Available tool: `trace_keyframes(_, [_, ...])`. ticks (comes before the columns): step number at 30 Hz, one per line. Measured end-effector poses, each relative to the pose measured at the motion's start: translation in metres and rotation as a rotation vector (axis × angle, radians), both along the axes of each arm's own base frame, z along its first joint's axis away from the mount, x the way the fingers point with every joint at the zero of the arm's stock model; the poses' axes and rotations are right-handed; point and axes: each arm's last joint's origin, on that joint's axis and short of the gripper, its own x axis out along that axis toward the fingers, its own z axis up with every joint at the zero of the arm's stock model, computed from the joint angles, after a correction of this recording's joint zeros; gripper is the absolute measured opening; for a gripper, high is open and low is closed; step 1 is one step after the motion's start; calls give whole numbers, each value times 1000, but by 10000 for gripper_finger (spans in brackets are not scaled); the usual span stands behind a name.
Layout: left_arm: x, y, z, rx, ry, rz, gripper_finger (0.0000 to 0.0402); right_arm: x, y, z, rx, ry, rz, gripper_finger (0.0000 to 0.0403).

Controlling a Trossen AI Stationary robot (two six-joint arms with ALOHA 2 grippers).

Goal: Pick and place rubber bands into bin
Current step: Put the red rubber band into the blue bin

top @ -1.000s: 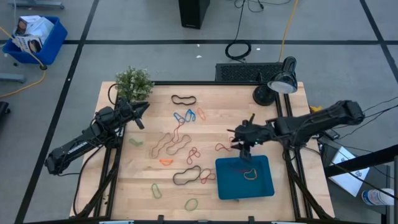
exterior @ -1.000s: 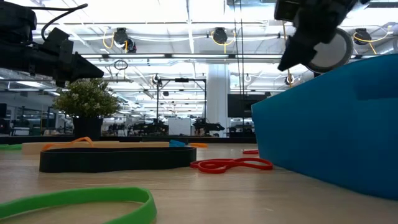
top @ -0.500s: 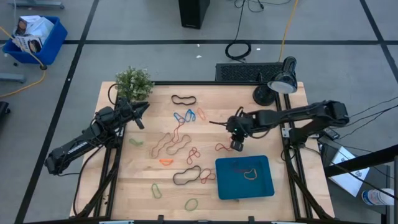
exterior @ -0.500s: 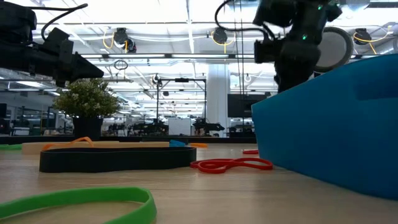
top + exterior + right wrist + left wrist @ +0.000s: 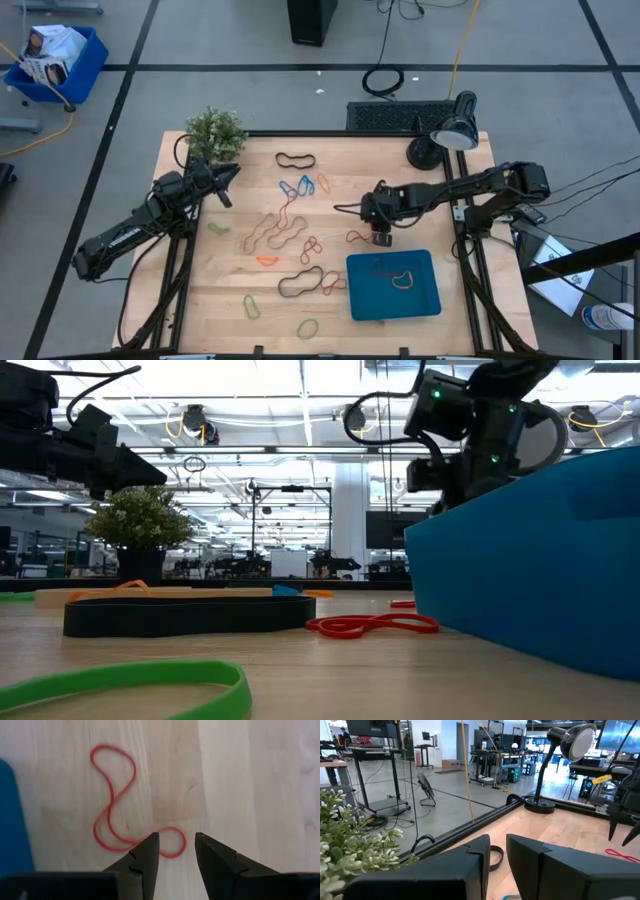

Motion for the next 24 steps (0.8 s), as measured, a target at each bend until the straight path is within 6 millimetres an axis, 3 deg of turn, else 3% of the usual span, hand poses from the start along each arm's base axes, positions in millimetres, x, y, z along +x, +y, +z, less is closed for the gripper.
trace_keyframes(24, [0, 0, 0, 0, 0, 0, 72, -14, -11, -26, 26, -24, -113, 114])
